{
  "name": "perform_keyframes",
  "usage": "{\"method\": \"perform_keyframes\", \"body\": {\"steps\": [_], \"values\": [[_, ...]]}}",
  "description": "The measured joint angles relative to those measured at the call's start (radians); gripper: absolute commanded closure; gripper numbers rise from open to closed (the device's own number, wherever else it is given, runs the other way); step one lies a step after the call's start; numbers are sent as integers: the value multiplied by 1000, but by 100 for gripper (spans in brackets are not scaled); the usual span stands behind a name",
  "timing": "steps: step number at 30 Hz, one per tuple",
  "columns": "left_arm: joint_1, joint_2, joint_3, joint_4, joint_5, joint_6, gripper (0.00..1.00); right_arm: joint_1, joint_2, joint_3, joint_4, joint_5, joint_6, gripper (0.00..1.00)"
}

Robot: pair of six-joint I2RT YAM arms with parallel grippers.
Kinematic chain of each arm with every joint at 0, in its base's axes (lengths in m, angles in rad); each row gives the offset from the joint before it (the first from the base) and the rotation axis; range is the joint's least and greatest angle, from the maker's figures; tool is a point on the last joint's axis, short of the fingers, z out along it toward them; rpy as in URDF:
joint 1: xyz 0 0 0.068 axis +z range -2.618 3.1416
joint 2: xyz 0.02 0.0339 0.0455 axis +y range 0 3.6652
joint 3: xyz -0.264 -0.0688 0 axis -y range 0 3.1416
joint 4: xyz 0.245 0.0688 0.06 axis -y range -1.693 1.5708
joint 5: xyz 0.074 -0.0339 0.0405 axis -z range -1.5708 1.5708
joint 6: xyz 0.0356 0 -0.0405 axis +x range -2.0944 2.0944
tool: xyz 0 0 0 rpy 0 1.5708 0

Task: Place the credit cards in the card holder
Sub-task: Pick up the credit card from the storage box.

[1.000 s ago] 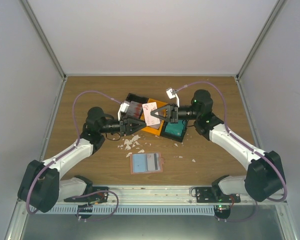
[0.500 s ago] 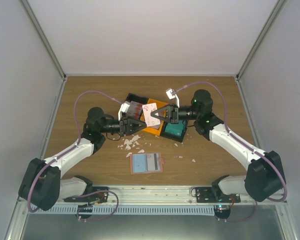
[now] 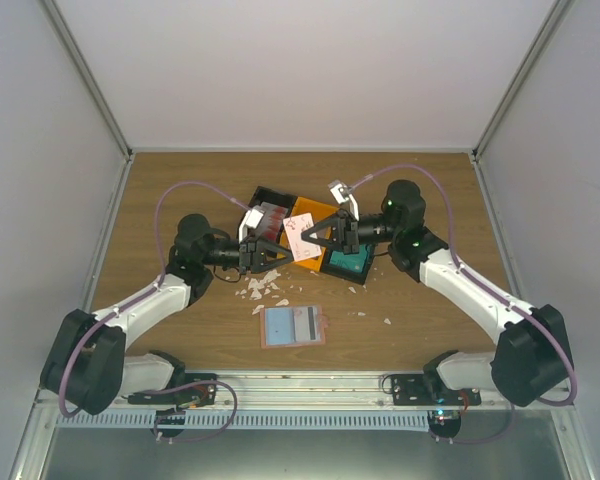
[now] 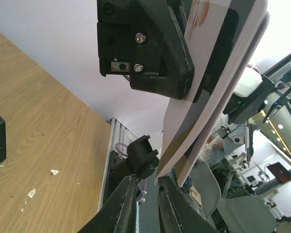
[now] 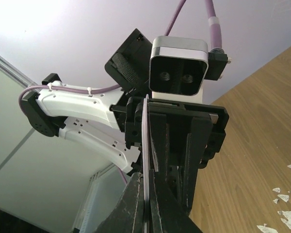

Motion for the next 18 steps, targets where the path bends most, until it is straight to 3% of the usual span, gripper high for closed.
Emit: {"method": "perform_keyframes", "body": {"steps": [18], "values": [[-1,16,19,-45,19,-4,74,10,4,27,-108,64,-67,99]]}}
